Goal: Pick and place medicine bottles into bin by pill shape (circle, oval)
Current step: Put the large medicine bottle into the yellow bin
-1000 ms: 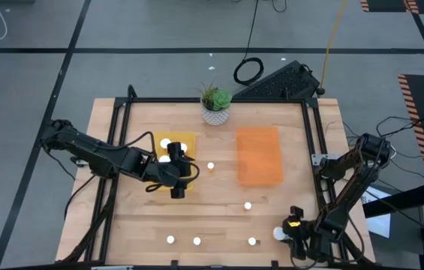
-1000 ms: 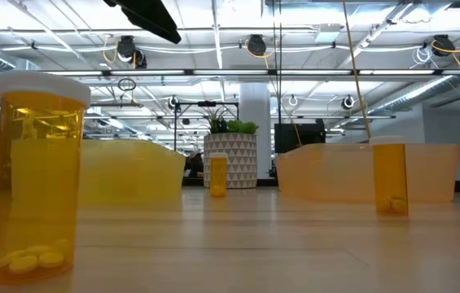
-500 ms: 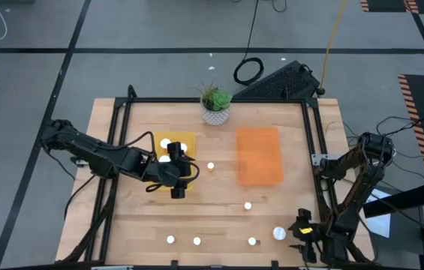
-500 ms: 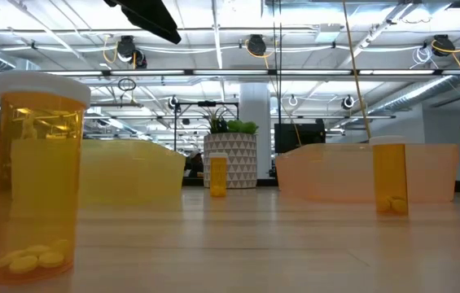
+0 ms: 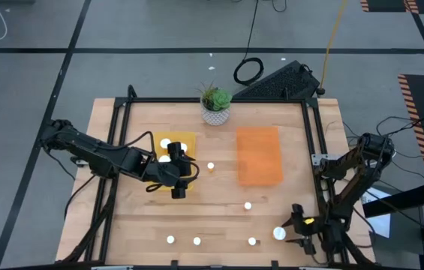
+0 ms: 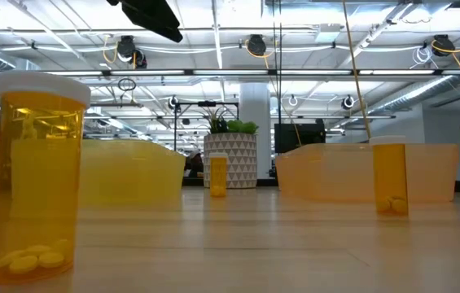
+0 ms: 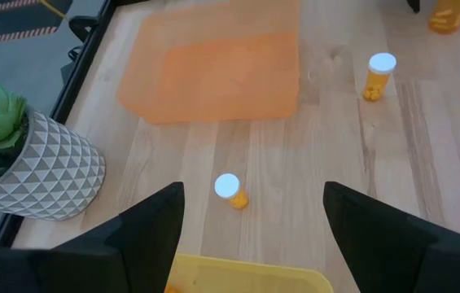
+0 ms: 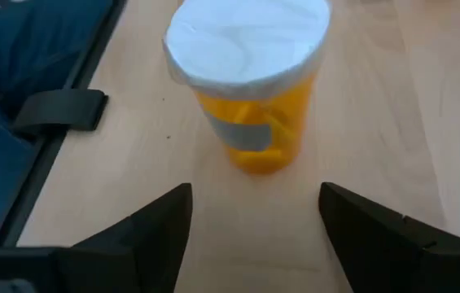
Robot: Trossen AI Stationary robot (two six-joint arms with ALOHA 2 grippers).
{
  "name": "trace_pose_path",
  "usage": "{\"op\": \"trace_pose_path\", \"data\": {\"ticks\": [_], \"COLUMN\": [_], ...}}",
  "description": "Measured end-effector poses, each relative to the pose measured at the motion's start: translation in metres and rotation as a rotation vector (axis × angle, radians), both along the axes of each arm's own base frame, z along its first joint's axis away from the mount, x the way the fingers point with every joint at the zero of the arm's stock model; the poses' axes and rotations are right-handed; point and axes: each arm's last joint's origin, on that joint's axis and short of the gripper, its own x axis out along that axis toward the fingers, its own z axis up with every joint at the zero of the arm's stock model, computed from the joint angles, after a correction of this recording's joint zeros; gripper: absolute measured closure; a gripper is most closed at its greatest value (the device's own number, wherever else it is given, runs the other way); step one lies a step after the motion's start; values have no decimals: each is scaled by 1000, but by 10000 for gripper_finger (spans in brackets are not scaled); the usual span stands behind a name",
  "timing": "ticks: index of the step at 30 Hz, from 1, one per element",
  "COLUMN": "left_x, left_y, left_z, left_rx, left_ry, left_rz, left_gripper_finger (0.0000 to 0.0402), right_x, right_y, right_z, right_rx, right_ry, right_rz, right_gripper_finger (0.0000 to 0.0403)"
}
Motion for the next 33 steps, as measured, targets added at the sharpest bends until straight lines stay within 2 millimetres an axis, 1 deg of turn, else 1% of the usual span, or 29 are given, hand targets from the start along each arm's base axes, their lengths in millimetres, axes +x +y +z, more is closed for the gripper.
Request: {"op": "trace_pose_path", "data": {"ticks": [4,10,14,22,29,33], "left_x": [0,0,0,0,2,2], "left_y": [0,0,0,0,-1,-1], "left_z": [0,0,0,0,2,2], "left_rx": [-1,-3,-3,4,3,3], "left_ry": [-1,-4,-4,-4,-25,-24], "left_rz": [1,2,1,-6,-11,-11], "left_gripper_finger": [103,103,103,103,103,103], "right_x": [2,9,14,23,31,34], "right_y": [-7,-13,-12,-5,-4,-5], "right_z": [-5,-11,-21,-37,-39,-39], "right_rx": [-32,-98,-135,-104,-109,-113], "right_ry": [-44,-87,-122,-186,-216,-214], "right_rz": [27,76,105,91,116,119], "right_gripper_finger": [156,156,154,160,167,194]}}
